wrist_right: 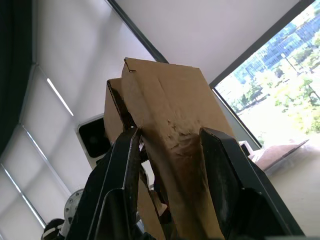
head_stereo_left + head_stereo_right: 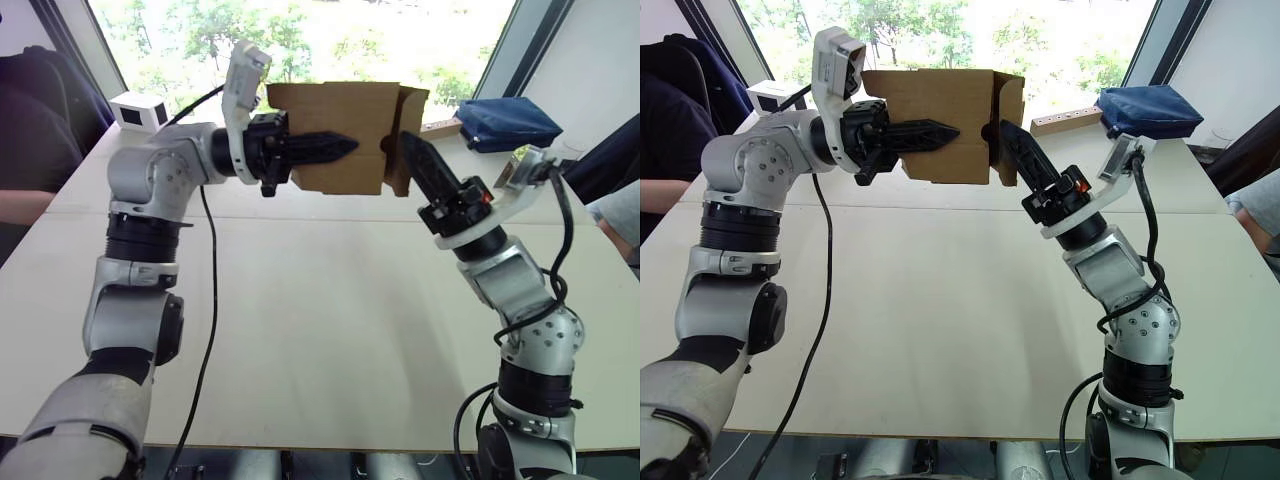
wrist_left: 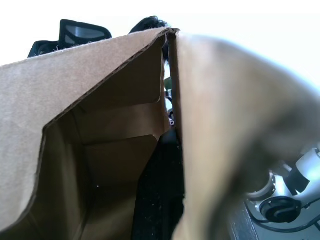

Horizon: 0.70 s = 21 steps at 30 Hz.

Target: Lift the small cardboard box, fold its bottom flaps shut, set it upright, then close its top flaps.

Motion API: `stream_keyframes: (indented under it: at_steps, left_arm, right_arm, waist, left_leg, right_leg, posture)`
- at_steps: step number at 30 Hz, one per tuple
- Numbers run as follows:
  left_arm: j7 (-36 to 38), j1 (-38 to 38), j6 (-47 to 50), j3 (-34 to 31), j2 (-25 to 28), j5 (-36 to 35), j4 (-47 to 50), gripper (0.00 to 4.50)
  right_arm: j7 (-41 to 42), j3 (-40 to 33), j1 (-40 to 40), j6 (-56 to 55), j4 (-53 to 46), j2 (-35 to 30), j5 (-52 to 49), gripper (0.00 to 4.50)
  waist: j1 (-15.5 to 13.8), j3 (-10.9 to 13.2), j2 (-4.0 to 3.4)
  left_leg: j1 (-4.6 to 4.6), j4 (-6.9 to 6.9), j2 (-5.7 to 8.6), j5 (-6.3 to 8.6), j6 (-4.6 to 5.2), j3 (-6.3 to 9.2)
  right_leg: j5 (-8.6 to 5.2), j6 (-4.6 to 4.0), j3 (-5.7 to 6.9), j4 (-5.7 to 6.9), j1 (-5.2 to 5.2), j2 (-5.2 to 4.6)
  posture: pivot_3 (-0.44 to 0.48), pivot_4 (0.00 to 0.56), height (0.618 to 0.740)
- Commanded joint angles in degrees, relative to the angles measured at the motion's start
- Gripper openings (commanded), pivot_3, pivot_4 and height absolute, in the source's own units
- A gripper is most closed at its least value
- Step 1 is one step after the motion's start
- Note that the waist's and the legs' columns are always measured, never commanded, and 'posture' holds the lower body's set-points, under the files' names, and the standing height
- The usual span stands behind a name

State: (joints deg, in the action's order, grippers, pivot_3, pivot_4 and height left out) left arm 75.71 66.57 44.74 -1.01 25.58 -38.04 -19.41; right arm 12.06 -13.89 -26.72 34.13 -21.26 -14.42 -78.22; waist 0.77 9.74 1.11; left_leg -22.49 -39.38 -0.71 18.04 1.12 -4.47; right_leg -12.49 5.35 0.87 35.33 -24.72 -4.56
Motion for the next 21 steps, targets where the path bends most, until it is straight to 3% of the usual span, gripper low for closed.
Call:
stream_keyframes:
  at_steps: [1,21]
  left_arm:
    - [-0.22,2.03,-0.23,-1.48,-0.21,-1.13,1.08,0.0]
    - [-1.54,2.38,-0.67,-2.41,-1.51,-1.17,0.15,0.0]
  right_arm:
    - [-0.32,0.58,-1.23,-0.95,-1.69,0.96,0.13,1.92]
    - [-2.15,4.27,-0.95,-4.84,-2.89,11.08,-0.94,1.92]
  waist:
    - [0.01,0.0,0.0]
    - [0.07,0.0,-0.01]
  left_leg:
    - [0.0,0.0,0.0,0.0,0.0,0.0]
    - [0.0,0.0,0.0,0.0,-0.01,0.0]
  right_leg:
    - [0.0,0.0,0.0,0.0,0.0,0.0]
    - [0.0,0.0,0.0,0.01,0.0,0.0]
  posture:
    - [0.0,0.15,0.74]
    - [0.0,0.15,0.74]
